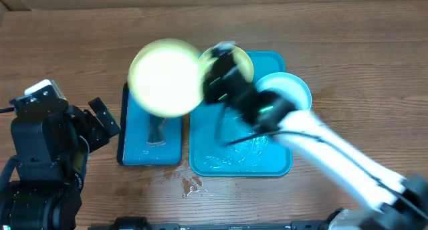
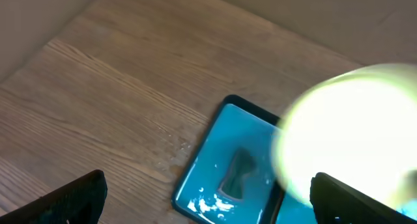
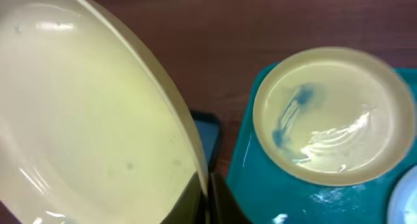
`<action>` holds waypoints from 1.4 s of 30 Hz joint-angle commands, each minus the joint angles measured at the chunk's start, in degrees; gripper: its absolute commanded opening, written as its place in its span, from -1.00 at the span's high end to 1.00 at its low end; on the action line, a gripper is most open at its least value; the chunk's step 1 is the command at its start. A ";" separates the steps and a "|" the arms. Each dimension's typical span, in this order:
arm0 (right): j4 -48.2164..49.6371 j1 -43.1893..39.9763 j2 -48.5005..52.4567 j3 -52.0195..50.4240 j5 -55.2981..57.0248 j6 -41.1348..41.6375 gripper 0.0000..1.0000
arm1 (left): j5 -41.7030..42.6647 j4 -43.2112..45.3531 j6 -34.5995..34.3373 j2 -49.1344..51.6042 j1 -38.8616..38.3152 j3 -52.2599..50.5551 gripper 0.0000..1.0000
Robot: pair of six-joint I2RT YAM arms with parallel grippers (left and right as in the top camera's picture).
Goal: Clean dirty plates on tray and stack at the side
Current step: 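Carry the yellow plate right and set it beside the teal tray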
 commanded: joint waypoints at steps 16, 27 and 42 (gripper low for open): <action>-37.35 -70.69 -4.13 1.09 -7.02 3.26 0.92 | 6.16 -0.09 -0.76 4.35 0.35 0.74 -1.00; -34.53 -71.87 8.09 -7.41 -6.29 -1.79 0.92 | 6.14 -2.32 -0.76 6.54 0.35 0.74 -0.99; -29.44 -59.36 4.52 -11.63 -7.72 -4.33 0.20 | 6.16 -2.89 -0.55 6.73 0.35 0.74 -1.00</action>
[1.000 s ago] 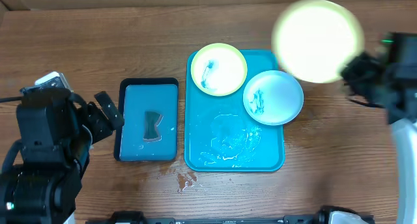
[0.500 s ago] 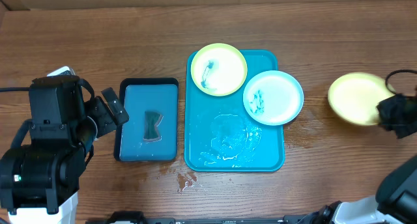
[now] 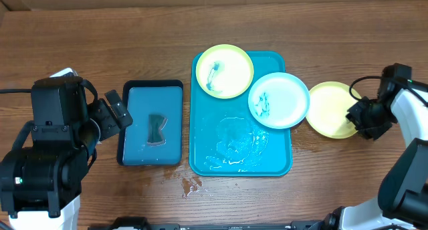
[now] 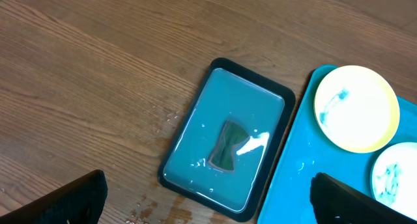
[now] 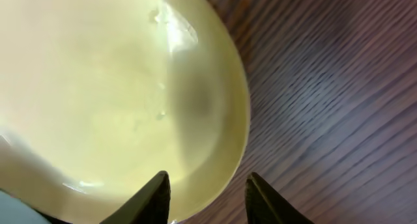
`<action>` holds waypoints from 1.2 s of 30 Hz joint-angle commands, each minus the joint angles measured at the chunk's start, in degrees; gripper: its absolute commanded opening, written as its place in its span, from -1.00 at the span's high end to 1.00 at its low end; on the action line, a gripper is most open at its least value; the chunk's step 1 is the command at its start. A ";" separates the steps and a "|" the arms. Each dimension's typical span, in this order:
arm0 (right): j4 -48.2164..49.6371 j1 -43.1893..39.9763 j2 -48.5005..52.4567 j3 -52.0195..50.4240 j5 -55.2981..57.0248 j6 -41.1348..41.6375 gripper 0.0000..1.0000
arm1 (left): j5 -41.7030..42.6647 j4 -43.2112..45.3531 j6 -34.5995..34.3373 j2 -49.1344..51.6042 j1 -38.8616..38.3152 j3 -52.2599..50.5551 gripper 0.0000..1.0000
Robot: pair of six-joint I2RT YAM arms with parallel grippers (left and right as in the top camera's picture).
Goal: Clean dirty plates on tray and stack at the side
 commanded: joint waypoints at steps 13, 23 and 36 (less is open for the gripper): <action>14.21 15.72 -5.95 -3.50 -12.48 -18.40 0.07 | 12.07 -0.81 8.63 0.76 0.31 0.74 -0.99; 26.53 21.24 0.13 -11.13 -1.70 -14.27 0.45 | 13.11 -1.95 10.21 2.89 0.31 0.74 -1.00; 11.74 22.36 -13.25 -7.41 -10.84 -14.08 0.92 | 13.07 -2.93 10.58 4.87 0.31 0.74 -1.00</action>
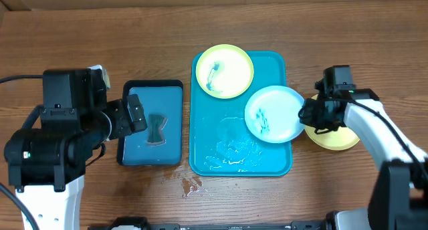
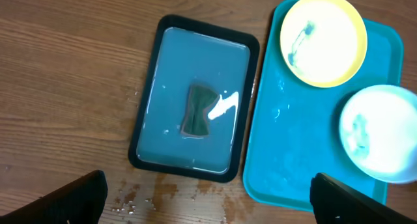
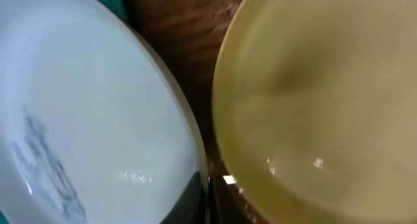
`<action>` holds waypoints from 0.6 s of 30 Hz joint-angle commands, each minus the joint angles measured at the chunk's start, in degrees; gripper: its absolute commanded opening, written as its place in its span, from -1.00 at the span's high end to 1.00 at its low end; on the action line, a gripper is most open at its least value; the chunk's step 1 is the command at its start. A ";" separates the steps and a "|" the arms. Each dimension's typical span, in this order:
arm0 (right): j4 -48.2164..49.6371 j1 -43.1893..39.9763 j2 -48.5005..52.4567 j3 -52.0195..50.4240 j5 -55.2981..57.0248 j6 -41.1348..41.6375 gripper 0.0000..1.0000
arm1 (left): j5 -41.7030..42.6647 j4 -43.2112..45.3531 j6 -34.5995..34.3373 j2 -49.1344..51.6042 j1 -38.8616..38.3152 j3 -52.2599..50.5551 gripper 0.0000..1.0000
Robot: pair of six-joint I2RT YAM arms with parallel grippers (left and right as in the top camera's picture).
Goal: Clean dirty plates on tray and stack at the side
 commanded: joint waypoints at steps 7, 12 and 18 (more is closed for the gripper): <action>-9.40 9.11 -8.98 0.42 -5.75 3.63 0.92 | 0.76 -3.45 1.22 3.67 0.31 0.72 -1.00; 1.66 17.46 -7.32 -6.86 -2.01 19.47 0.92 | 0.74 -3.61 -0.52 6.05 0.31 0.04 -1.00; 7.74 21.55 -6.45 -7.52 4.68 24.09 0.52 | -1.88 -2.49 -3.96 9.66 0.31 -2.86 -0.96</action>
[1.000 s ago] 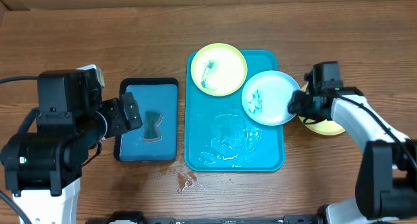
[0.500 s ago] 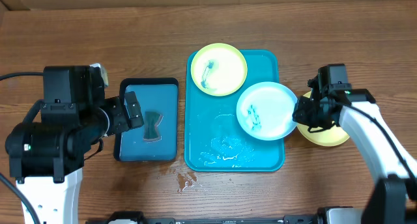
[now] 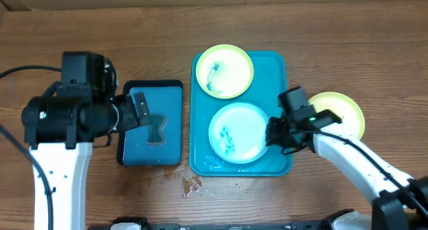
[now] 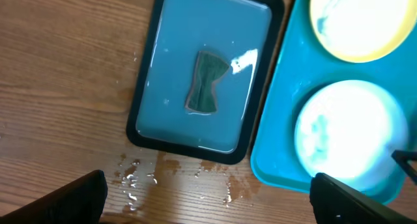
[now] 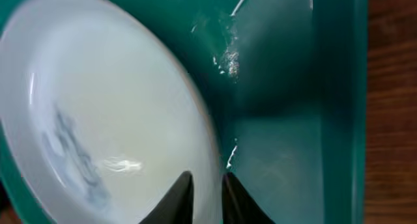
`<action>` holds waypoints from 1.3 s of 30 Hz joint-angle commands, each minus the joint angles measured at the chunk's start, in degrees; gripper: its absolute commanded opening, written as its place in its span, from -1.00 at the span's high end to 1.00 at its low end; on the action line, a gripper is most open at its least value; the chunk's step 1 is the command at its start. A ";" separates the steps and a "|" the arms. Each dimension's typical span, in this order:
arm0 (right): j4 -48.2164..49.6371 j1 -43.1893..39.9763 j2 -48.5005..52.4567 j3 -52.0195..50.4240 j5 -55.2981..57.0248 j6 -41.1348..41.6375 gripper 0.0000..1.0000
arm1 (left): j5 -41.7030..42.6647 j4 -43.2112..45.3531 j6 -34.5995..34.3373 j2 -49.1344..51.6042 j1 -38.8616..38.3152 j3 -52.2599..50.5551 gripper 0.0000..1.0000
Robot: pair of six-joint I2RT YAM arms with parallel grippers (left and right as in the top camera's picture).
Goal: Clean dirty plates on tray and stack at the side
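A white plate [image 3: 237, 133] with blue smears lies on the lower part of the teal tray [image 3: 274, 63]. My right gripper [image 3: 273, 133] sits at its right rim. In the right wrist view the fingers [image 5: 184, 188] straddle that rim of the white plate [image 5: 111, 107], slightly apart. A dirty yellow plate [image 3: 223, 71] lies at the tray's top left. A clean yellow plate [image 3: 341, 113] rests on the table right of the tray. My left gripper [image 3: 137, 109] hangs open above the water basin [image 3: 152, 83], where a dark sponge [image 4: 207, 81] lies.
Water drops and a wet stain [image 3: 192, 184] mark the wood in front of the basin and tray. A cardboard wall runs along the table's far edge. The left arm's body stands at the left of the basin.
The white plate has moved left from the tray's right edge to its lower middle, and my right gripper with it. Its fingers, then pinched on the rim, now stand slightly apart. The left gripper shifted closer over the basin.
First my right gripper held a yellow plate high above the basin. Then that plate lay on the table right of the tray, the gripper open beside it. After that the gripper was shut on the white plate's right rim, and now the plate lies mid-tray.
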 commanded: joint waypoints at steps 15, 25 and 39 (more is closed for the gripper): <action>-9.57 -0.24 -16.04 6.73 7.02 -4.39 0.31 | 1.20 23.91 2.75 16.87 0.31 -24.52 -0.54; -13.49 -0.24 -16.13 6.62 6.91 -4.83 0.33 | 5.40 33.18 2.75 31.74 -0.33 -25.27 0.54; -12.87 -0.26 -16.04 6.62 13.05 -3.06 0.35 | -2.67 21.40 2.08 25.42 0.24 -15.45 0.91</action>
